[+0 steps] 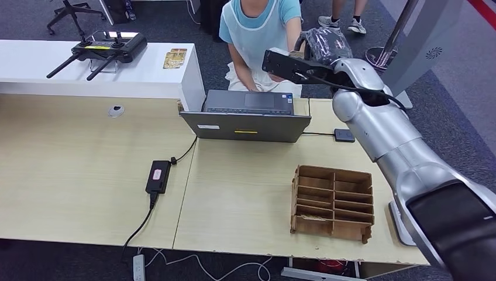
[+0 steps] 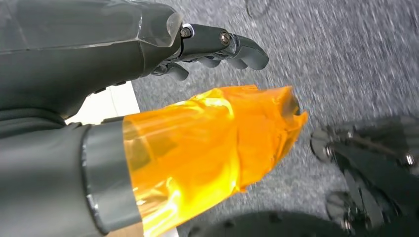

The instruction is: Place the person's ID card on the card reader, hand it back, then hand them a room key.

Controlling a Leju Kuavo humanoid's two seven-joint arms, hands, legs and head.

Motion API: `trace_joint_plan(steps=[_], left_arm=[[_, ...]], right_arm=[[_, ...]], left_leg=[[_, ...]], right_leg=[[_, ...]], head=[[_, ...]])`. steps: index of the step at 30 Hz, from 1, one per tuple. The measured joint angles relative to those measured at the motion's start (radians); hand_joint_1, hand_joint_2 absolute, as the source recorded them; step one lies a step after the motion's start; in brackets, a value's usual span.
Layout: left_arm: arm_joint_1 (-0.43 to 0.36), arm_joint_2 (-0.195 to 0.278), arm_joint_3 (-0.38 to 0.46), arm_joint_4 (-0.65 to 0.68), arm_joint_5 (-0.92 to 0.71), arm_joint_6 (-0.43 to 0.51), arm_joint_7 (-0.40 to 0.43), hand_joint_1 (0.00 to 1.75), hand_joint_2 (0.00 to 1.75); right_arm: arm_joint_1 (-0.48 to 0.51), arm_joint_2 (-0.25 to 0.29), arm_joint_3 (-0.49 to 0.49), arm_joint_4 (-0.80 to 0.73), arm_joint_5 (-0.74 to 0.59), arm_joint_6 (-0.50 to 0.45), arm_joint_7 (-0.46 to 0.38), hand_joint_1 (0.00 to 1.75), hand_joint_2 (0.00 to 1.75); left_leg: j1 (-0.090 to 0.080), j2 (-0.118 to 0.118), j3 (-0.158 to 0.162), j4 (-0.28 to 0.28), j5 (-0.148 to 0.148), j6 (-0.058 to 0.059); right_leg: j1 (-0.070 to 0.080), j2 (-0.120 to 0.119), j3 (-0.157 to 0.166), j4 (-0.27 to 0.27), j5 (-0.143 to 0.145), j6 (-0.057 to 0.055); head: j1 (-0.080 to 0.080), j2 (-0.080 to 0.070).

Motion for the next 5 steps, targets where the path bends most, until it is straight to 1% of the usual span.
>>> trace_joint_plan(steps=[3, 4, 5], left_arm=[[-0.001, -0.007, 0.0, -0.005, 0.0, -0.002, 0.0, 0.0, 0.0], [-0.001, -0.009, 0.0, -0.005, 0.0, -0.002, 0.0, 0.0, 0.0], [-0.002, -0.01, 0.0, -0.006, 0.0, -0.002, 0.0, 0.0, 0.0]], right_arm=[[-0.005, 0.0, 0.0, 0.018, 0.002, 0.003, 0.001, 0.37, 1.75], [-0.006, 0.0, 0.0, 0.022, 0.002, 0.004, 0.001, 0.27, 1.75], [-0.007, 0.0, 0.0, 0.024, 0.003, 0.005, 0.001, 0.24, 1.75]], left_leg=[[0.0, 0.0, 0.0, 0.0, 0.0, 0.0], [0.0, 0.0, 0.0, 0.0, 0.0, 0.0], [0.0, 0.0, 0.0, 0.0, 0.0, 0.0]], right_leg=[[0.0, 0.0, 0.0, 0.0, 0.0, 0.0], [0.0, 0.001, 0.0, 0.0, 0.0, 0.0], [0.0, 0.001, 0.0, 0.0, 0.0, 0.0]], head=[[0.0, 0.0], [0.0, 0.0], [0.0, 0.0]])
